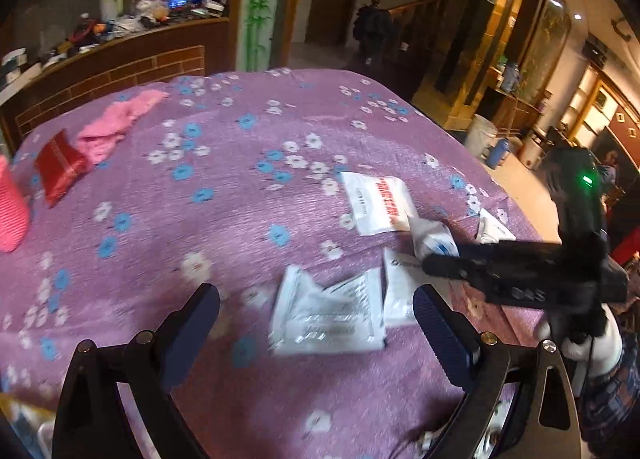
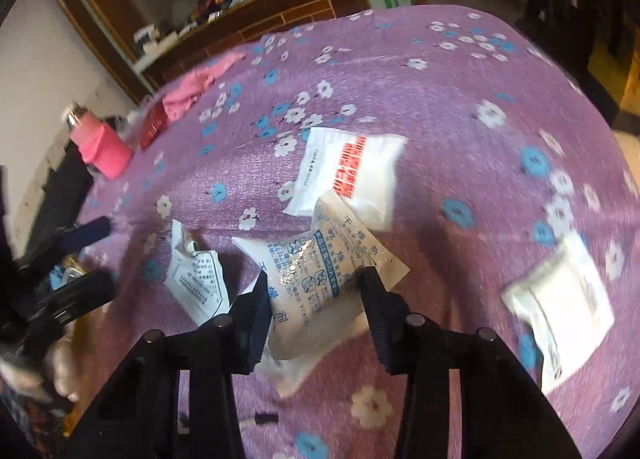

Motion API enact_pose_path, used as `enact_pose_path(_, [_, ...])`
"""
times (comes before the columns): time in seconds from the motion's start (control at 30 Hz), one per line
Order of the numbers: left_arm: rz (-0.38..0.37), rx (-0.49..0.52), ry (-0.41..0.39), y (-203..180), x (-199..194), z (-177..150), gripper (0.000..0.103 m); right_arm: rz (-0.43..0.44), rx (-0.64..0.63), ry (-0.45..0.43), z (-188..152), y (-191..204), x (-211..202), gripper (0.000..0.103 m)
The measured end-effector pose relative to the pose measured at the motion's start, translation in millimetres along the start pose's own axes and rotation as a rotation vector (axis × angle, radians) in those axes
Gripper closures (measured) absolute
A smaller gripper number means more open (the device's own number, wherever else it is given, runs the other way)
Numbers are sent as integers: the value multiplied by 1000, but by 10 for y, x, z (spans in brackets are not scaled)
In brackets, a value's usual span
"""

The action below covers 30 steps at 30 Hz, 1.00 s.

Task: Organize soft objects
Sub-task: 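Grasp blue-print desiccant packet with right gripper while left gripper grasps white paper packet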

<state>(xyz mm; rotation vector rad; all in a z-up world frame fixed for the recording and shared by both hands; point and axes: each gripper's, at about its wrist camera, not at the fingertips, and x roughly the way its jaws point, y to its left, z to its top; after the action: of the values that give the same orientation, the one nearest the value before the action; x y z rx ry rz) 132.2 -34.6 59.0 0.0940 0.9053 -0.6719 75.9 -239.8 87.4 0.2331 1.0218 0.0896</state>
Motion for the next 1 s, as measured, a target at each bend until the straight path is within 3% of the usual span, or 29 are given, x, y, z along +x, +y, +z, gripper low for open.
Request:
enact_pose_path(0.07, [-29, 11, 28, -35, 169, 45, 4, 42, 42, -24, -85, -105, -74, 61])
enact_pose_path(0.23, [-12, 25, 96, -139, 512, 31, 4, 132, 92, -48, -115, -245, -111, 61])
enact_pose_path(0.27, [-1, 48, 113, -200, 572, -8, 4, 138, 95, -47, -118, -255, -107, 61])
enact_pose_path(0.33, [109, 125, 178, -332, 709, -97, 10, 148, 95, -48, -124, -261, -89, 61])
enact_pose_path(0.37, [143, 166, 167, -401, 705, -134, 21, 149, 92, -49, -123, -258, -93, 61])
enact_pose_path(0.4, [118, 167, 163, -420, 670, -135, 29, 150, 91, -50, -118, -256, -89, 61])
enact_pose_path(0.43, [101, 145, 169, -408, 634, -117, 50, 154, 94, -52, -117, -258, -89, 61])
enact_pose_path(0.47, [84, 107, 177, -359, 594, -89, 80, 155, 97, -58, -116, -262, -99, 61])
enact_pose_path(0.67, [57, 31, 167, -236, 444, -132, 90, 167, 115, -83, -129, -301, -166, 61])
enact_pose_path(1.0, [-18, 28, 68, -423, -83, -173, 91, 183, 128, -117, -117, -327, -259, 69])
